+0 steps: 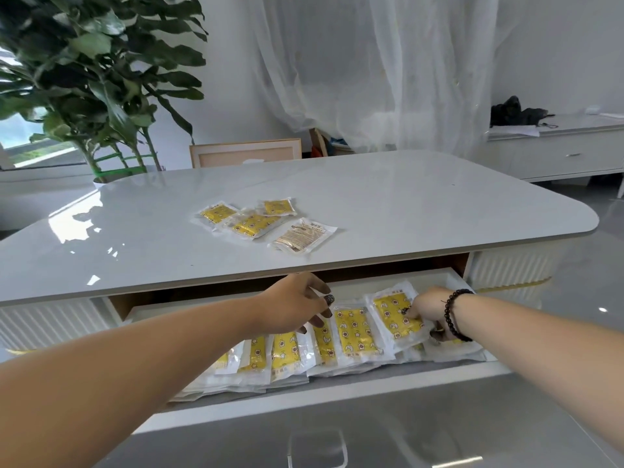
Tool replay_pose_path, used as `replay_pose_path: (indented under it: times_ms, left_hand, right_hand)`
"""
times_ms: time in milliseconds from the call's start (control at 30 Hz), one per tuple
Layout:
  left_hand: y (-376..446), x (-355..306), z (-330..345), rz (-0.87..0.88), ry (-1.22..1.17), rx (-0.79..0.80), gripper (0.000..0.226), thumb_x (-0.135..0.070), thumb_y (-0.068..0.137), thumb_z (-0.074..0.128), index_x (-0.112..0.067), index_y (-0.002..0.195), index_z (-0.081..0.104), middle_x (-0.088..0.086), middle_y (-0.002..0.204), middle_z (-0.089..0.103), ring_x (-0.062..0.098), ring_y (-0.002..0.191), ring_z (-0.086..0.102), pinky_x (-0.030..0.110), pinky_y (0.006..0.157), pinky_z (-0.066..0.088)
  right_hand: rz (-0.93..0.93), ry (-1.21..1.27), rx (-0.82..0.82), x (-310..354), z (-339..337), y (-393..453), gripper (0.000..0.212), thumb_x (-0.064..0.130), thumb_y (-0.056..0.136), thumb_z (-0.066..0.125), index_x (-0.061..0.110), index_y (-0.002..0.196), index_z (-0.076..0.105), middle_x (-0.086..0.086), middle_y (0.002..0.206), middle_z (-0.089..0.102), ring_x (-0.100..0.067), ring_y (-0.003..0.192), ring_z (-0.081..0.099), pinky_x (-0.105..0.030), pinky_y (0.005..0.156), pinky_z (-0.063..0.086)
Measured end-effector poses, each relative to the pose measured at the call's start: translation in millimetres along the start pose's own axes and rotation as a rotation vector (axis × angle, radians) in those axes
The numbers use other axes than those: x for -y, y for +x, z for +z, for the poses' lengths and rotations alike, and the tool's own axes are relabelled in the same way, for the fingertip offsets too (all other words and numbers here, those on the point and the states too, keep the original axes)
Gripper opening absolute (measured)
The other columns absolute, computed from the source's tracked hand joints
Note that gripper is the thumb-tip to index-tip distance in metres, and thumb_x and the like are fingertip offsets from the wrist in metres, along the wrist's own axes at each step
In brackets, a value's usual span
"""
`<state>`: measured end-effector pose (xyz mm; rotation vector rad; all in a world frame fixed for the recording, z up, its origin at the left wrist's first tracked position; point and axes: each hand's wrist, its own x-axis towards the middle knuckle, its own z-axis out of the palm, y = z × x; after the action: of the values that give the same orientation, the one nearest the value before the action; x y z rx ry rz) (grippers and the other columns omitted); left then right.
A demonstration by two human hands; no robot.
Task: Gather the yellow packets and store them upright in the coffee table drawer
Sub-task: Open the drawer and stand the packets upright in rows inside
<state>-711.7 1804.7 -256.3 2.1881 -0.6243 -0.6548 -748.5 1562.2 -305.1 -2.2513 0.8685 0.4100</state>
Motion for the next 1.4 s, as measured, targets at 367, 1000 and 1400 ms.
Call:
replay_pose_path:
  times_ms: [367,1000,1400]
  left_hand:
    - [0.1,6.2,-7.5,-0.005,0.007,0.026,0.024,-0.018,0.098,0.048,-0.014,0.121,0.054,0.005,0.107,0.072,0.019,0.095,0.071,0.029,0.077,0.056]
    - [-15.2,5.8,-28.9,0.005,-0.027,-0.048,0.025,-0.018,0.099,0.046,-0.013,0.122,0.054,0.005,0.105,0.072,0.021,0.096,0.071,0.033,0.082,0.055]
    - [-20.5,16.4,-67.7,-0.018,-0.034,-0.317,0.017,-0.015,0.095,0.047,-0.015,0.106,0.060,0.002,0.093,0.075,0.016,0.082,0.070,0.026,0.069,0.052]
  right_hand:
    - [-0.050,-0.173,-0.020,7.9,15.2,9.4,0.033,0.017,0.094,0.053,0.001,0.123,0.052,-0.003,0.080,0.049,-0.019,0.077,0.049,-0.027,0.077,0.040]
    - [-0.119,-0.415,-0.240,28.5,7.0,-13.6,0.027,0.020,0.084,0.057,0.014,0.062,0.042,0.002,0.058,0.042,-0.010,0.048,0.040,-0.018,0.041,0.030]
    - [-0.365,0.008,-0.208,121.7,-2.7,-63.0,0.022,0.019,0.080,0.064,0.002,0.093,0.067,-0.012,0.084,0.074,-0.024,0.070,0.071,-0.035,0.070,0.060]
